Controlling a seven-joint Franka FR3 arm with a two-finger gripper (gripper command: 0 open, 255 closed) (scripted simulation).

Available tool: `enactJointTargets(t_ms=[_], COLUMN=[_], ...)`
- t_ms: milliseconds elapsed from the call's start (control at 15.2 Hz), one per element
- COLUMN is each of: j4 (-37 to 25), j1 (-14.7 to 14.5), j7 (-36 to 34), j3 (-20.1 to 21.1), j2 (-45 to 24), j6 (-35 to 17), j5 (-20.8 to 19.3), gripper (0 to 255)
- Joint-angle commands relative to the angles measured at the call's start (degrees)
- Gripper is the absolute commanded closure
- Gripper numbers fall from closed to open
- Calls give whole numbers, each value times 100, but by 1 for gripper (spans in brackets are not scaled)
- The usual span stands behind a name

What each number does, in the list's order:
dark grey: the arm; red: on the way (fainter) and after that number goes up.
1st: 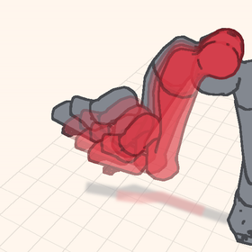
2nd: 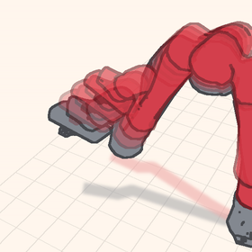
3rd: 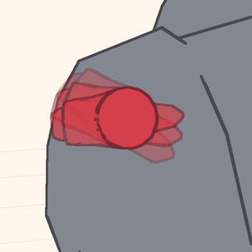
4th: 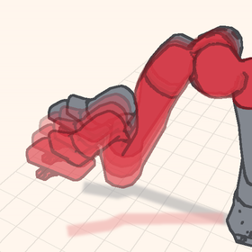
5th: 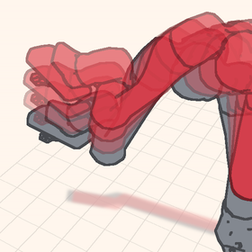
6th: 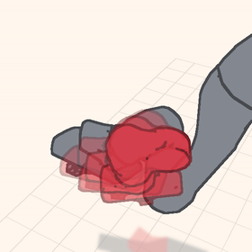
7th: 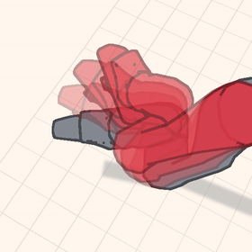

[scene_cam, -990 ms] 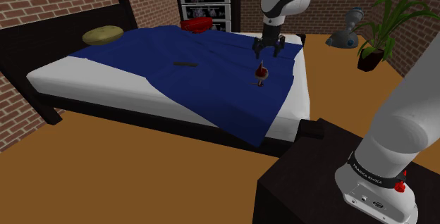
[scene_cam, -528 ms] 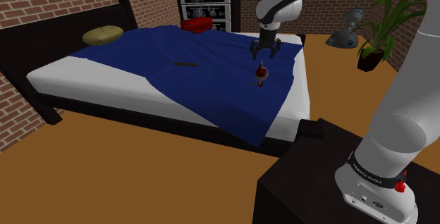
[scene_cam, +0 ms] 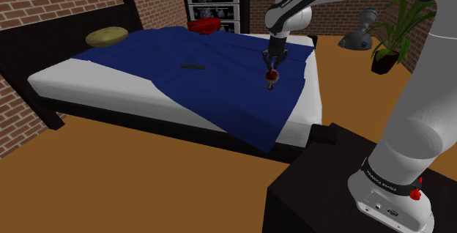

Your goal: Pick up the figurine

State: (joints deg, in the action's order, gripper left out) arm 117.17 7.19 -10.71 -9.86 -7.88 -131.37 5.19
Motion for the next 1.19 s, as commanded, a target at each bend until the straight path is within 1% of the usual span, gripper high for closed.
enactJointTargets(t_ms=[0, 462, 1122], j4=[1, 3, -409], j1=[0, 0, -11], j7=[1, 1, -96], j3=[0, 0, -15], j2=[-6, -4, 307], j6=[-8, -7, 708], j5=[2, 1, -108], gripper=[255, 255, 255])
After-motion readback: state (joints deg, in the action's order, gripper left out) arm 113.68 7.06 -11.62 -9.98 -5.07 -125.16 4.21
